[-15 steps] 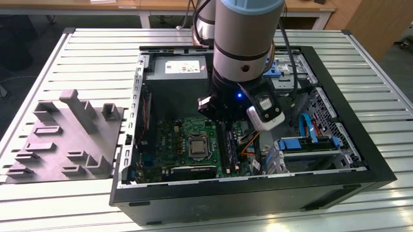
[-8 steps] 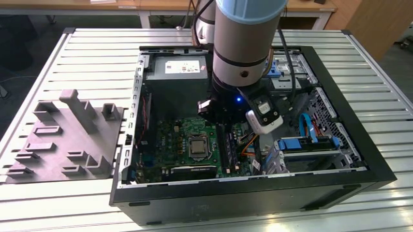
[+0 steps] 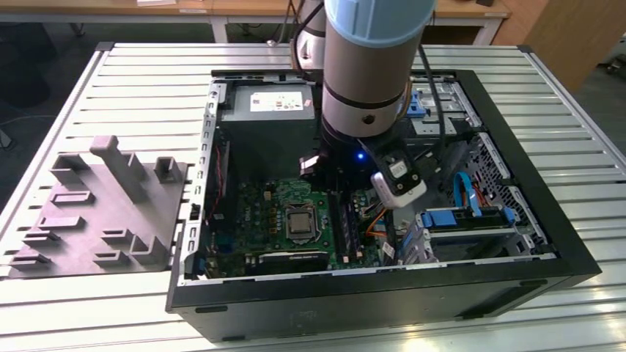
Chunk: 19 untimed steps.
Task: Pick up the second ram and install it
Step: 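Insert the second ram into the second slot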
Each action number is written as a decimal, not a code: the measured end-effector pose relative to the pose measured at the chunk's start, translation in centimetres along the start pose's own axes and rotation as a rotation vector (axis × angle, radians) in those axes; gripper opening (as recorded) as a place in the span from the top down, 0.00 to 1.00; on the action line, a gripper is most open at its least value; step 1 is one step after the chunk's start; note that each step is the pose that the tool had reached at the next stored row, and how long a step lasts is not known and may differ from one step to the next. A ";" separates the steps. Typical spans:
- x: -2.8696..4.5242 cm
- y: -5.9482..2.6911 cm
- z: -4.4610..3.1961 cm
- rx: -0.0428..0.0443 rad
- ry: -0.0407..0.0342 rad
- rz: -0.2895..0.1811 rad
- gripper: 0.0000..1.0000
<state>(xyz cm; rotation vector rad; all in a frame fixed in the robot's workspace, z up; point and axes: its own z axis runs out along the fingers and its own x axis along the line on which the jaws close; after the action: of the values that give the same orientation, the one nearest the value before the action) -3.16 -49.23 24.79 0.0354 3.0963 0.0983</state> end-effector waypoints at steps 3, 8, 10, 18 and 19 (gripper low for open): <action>0.01 -0.01 0.22 -0.0004 0.0000 0.000 0.89; 0.03 0.07 0.54 -0.0023 0.0001 0.000 0.89; 0.03 0.15 0.68 -0.0029 0.0002 0.000 0.89; 0.06 0.21 1.24 -0.0036 0.0001 0.000 0.89; 0.06 0.21 1.24 -0.0035 0.0001 0.000 0.89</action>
<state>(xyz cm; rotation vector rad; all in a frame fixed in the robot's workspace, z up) -3.17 -48.95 23.56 0.0355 3.0962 0.1037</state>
